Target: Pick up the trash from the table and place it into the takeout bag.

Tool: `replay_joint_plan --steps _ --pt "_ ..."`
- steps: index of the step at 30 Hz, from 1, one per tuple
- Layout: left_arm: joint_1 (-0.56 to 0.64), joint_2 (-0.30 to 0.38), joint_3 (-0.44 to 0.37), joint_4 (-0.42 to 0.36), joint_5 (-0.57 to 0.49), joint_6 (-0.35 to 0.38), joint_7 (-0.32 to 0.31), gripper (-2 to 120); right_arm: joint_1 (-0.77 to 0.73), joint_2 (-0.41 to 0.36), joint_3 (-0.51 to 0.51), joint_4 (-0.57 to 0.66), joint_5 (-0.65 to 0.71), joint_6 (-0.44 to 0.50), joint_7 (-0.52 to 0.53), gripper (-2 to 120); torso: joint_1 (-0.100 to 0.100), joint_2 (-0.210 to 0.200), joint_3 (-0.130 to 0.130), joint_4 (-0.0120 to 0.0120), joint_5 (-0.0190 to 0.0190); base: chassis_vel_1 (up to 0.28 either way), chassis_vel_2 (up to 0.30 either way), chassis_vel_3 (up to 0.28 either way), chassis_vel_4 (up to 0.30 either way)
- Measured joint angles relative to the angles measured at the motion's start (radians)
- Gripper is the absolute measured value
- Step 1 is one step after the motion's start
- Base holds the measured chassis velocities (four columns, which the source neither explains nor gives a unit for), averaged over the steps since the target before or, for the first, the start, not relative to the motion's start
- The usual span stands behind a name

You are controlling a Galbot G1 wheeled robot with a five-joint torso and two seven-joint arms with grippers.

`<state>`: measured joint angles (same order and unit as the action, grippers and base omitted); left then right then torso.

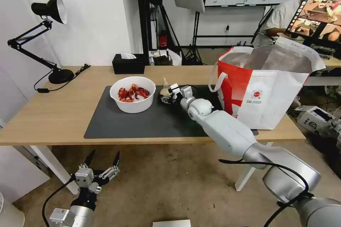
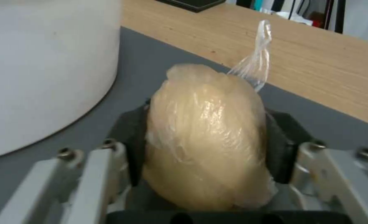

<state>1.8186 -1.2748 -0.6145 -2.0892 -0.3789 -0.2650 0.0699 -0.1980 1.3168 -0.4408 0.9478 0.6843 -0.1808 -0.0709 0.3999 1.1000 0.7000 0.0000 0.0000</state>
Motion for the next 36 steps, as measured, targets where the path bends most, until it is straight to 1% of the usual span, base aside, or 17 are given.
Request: replay_joint_plan --steps 1,3,7,8,10,11,14,15,17,18,21,25,27,28,30,32,36 --pt "0.000 0.000 0.000 0.000 0.000 0.000 0.000 100 0.000 0.000 0.000 0.000 0.000 0.000 0.000 53 0.000 0.000 0.000 0.0000 0.0000 0.000 0.000 0.000 0.000" --pt "0.002 -0.001 0.000 0.000 0.000 -0.001 -0.001 100 -0.002 -0.009 0.000 0.011 0.000 0.013 -0.001 42 0.000 0.000 0.000 0.0000 0.0000 0.000 0.000 0.000 0.000" --pt "0.004 0.000 -0.001 -0.001 0.000 -0.003 -0.001 100 -0.003 -0.022 0.000 0.029 0.000 0.022 -0.001 32 0.000 0.000 0.000 0.0000 0.0000 0.000 0.000 0.000 0.000" --pt "0.005 0.001 -0.002 -0.001 -0.001 -0.003 -0.002 100 -0.006 -0.030 0.001 0.041 -0.001 0.031 0.002 26 0.000 0.000 0.000 0.0000 0.0000 0.000 0.000 0.000 0.000" --pt "0.005 0.002 -0.001 -0.002 -0.001 -0.003 -0.002 100 -0.018 -0.055 0.009 0.090 -0.006 0.049 0.031 16 0.000 0.000 0.000 0.0001 0.0000 0.000 0.000 0.000 0.000" --pt "0.005 0.002 -0.001 -0.002 -0.001 -0.003 -0.002 100 -0.018 -0.055 0.009 0.090 -0.006 0.049 0.031 16 0.000 0.000 0.000 0.0001 0.0000 0.000 0.000 0.000 0.000" --pt "0.004 0.001 0.001 -0.006 0.000 -0.003 -0.003 100 -0.080 -0.106 0.065 0.226 -0.043 0.090 0.120 7 0.000 0.000 0.000 0.0001 0.0001 0.000 0.000 0.000 0.000" --pt "0.004 0.001 0.001 -0.006 0.000 -0.003 -0.003 100 -0.080 -0.106 0.065 0.226 -0.043 0.090 0.120 7 0.000 0.000 0.000 0.0001 0.0001 0.000 0.000 0.000 0.000" --pt "0.005 0.000 0.001 -0.009 0.000 -0.004 -0.003 100 -0.131 -0.148 0.106 0.346 -0.062 0.101 0.176 6 0.000 0.000 0.000 -0.0003 0.0002 0.000 0.000 0.000 0.000" --pt "0.005 0.000 0.001 -0.009 0.000 -0.004 -0.003 100 -0.131 -0.148 0.106 0.346 -0.062 0.101 0.176 6 0.000 0.000 0.000 -0.0003 0.0002 0.000 0.000 0.000 0.000" --pt "0.007 0.002 0.002 -0.011 0.000 -0.009 -0.003 100 -0.213 -0.230 0.180 0.575 -0.081 0.112 0.295 6 0.000 0.000 0.000 -0.0001 0.0002 0.000 0.000 0.000 0.000" --pt "0.006 0.004 0.004 -0.012 0.001 -0.010 -0.004 100 -0.234 -0.265 0.216 0.663 -0.091 0.108 0.366 6 0.000 0.000 0.000 -0.0002 0.0002 0.000 0.000 0.000 0.000" --pt "0.005 0.007 0.008 -0.012 0.002 -0.010 -0.003 100 -0.241 -0.312 0.256 0.762 -0.111 0.068 0.502 6 0.000 0.000 0.000 -0.0003 0.0000 0.000 0.000 0.000 0.000" --pt "0.005 0.008 0.010 -0.012 0.002 -0.010 -0.003 100 -0.240 -0.327 0.269 0.790 -0.113 0.043 0.553 6 0.000 0.000 0.000 -0.0002 0.0000 0.000 0.000 0.000 0.000" --pt "0.005 0.008 0.012 -0.012 0.003 -0.010 -0.003 100 -0.237 -0.339 0.280 0.809 -0.113 0.020 0.590 5 0.000 0.000 0.000 -0.0001 0.0002 0.000 0.000 0.000 0.000" --pt "0.004 0.007 0.018 -0.012 0.006 -0.010 -0.003 100 -0.219 -0.377 0.314 0.853 -0.108 -0.058 0.715 5 0.000 0.000 0.000 -0.0001 0.0000 0.000 0.000 0.000 0.000" --pt "0.005 0.004 0.021 -0.014 0.007 -0.010 -0.003 100 -0.215 -0.397 0.333 0.859 -0.085 -0.100 0.780 5 0.000 0.000 0.000 -0.0001 0.0000 0.000 0.000 0.000 0.000"
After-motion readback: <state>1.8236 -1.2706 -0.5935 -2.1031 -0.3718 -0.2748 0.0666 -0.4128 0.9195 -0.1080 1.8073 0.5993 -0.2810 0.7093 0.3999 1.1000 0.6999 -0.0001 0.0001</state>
